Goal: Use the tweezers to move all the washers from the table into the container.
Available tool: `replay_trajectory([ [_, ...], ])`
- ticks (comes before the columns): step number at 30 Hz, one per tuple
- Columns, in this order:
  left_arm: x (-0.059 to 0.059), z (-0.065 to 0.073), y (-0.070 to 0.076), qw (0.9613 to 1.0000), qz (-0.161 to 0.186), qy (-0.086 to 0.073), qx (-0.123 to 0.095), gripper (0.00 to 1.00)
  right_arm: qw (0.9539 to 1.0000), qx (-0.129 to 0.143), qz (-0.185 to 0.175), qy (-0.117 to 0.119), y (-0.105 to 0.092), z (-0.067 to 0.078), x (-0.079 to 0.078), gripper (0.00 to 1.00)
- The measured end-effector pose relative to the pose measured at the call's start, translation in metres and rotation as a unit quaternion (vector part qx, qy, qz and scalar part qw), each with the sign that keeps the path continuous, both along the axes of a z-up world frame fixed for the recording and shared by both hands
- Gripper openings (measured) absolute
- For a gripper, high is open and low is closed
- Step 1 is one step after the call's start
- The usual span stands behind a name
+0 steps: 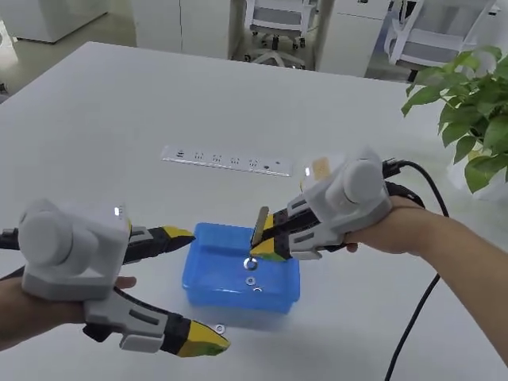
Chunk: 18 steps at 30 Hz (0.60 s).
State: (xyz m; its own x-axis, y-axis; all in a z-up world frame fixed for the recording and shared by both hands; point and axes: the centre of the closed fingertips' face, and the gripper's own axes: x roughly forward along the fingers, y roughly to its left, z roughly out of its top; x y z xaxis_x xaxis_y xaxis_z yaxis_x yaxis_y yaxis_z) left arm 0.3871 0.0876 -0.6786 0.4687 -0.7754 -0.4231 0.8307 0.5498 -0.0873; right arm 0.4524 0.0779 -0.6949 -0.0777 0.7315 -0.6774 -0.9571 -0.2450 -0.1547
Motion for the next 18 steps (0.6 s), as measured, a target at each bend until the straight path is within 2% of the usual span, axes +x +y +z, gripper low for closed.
replay_trajectory([
  [3, 0.004, 0.002, 0.000, 1.0000, 0.001, -0.008, 0.000, 0.98, 1.0000, -0.001, -0.001, -0.006, 0.001, -0.006, 0.006, 0.09],
  [5, 0.007, 0.002, 0.001, 0.9999, 0.002, -0.012, 0.001, 0.94, 1.0000, 0.000, -0.002, -0.004, 0.001, -0.009, 0.007, 0.09],
  [18, 0.028, 0.002, -0.002, 0.9998, -0.007, -0.021, 0.002, 0.71, 1.0000, -0.007, -0.001, -0.003, 0.002, -0.032, 0.015, 0.09],
])
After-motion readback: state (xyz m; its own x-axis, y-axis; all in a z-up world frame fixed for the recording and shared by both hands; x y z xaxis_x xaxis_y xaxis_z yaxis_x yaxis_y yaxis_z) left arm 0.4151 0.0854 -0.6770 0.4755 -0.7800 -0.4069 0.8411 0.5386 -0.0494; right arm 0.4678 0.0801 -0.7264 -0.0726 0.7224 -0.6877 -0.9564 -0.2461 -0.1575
